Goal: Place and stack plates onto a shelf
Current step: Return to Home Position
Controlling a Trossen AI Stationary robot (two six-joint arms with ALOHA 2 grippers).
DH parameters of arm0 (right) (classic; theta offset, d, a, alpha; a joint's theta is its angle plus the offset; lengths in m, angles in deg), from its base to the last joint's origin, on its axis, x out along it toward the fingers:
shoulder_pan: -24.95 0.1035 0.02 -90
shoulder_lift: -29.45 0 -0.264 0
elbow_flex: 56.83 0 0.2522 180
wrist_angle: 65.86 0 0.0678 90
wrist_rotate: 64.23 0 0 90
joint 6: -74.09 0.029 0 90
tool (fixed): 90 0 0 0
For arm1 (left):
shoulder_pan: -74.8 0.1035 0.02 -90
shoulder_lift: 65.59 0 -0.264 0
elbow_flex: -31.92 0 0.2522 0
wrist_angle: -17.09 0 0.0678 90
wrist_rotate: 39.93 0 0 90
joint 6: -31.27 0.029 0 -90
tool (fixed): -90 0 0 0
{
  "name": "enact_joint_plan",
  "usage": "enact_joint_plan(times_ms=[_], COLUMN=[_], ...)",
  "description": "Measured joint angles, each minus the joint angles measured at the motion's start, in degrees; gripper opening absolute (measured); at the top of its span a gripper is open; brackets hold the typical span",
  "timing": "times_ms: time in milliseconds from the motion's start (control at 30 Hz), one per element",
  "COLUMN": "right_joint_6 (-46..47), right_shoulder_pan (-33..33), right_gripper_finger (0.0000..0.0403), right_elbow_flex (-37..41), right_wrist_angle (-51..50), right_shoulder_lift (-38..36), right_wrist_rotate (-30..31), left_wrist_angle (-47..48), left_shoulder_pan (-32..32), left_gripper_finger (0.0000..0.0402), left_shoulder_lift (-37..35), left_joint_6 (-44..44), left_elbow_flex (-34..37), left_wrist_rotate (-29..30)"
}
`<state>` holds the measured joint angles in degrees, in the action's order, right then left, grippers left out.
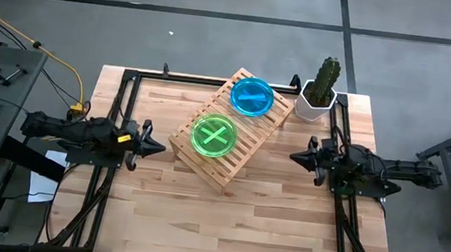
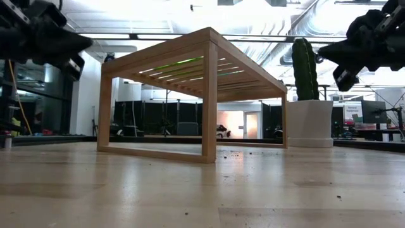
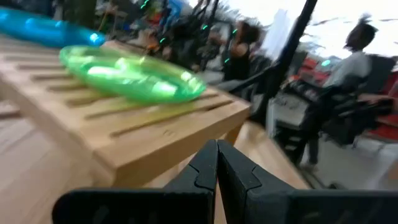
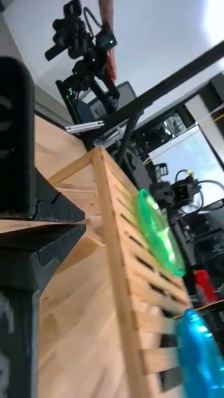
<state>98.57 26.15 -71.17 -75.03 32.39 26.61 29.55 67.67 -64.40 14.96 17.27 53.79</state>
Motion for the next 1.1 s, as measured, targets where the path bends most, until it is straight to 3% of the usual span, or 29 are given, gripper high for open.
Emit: enact_joint_plan(times_ms=[267,433,1100], right_joint_6=[6.8,7.0,7.0], right_shoulder_pan=[0.0,0.1,0.1], right_gripper_finger=[0.0000,0.0000,0.0000], right_elbow_flex=[0.0,0.0,0.0], right_wrist_angle=[-3.6,-3.1,-3.6], right_shoulder_lift=[0.0,-3.0,-2.5], right_wrist_rotate=[0.0,0.0,0.0], left_wrist_angle=[0.7,0.7,0.6], left_shoulder_pan=[-0.2,-0.2,-0.1], left_gripper_finger=[0.0001,0.0001,0.0001], left_shoulder_lift=[-1.0,-1.0,-0.4], left_joint_6=[-0.1,0.0,0.0], left_elbow_flex=[0.2,0.1,0.2], left_wrist_rotate=[-1.8,-1.8,-1.6])
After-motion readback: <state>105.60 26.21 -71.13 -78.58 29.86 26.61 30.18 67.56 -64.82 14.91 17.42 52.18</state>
